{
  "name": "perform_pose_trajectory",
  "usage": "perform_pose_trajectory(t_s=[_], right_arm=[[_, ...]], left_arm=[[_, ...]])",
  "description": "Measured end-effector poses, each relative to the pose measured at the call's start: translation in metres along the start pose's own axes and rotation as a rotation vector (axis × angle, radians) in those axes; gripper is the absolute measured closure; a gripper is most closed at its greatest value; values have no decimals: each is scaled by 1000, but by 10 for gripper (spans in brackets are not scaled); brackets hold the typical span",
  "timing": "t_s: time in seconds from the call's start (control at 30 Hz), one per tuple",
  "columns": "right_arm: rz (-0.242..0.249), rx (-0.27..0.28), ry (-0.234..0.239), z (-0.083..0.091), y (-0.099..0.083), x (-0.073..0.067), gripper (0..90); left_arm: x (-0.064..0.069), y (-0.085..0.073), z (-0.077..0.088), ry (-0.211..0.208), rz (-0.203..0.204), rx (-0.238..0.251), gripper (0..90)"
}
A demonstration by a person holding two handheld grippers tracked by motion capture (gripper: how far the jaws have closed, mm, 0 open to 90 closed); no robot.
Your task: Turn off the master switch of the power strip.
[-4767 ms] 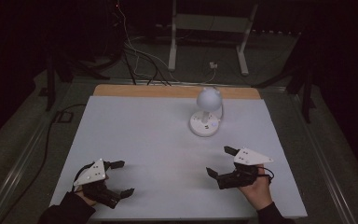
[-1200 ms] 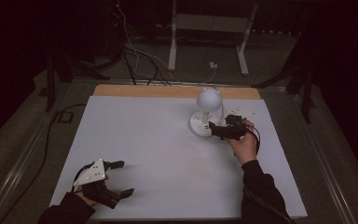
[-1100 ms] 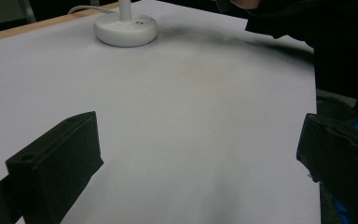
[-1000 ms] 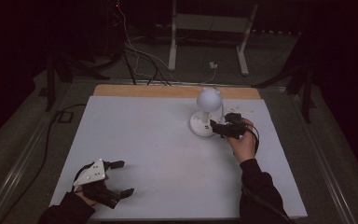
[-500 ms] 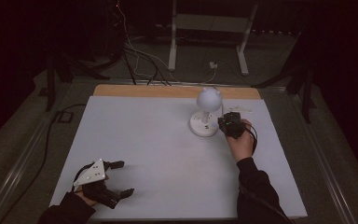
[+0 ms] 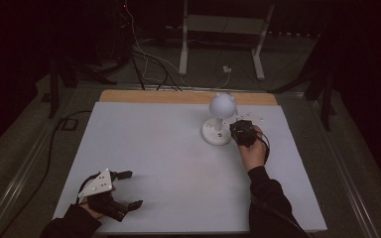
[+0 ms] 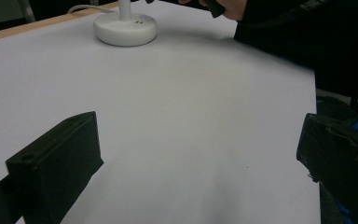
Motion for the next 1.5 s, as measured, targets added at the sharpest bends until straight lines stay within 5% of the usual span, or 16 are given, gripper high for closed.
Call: perform_pose_trajectory(t_s=[0.9,1.5], right_arm=[[1,-12,-10,-20,-11,-5,900],[45,-7,-12,-21,-14,-7,900]], left_arm=[[0,0,0,-1,-2,-5,3],[0,-1,-1,0,-2,-8,3]])
Point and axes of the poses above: each handheld gripper's, and its own axes: z roughly backward along the jaws, y roughly out of its top, x roughly to its right, the point moved 3 cm from there along -z, roughly forward along the jaws, and after that the axes turned 3 degrees about z, right-handed, at the moved point
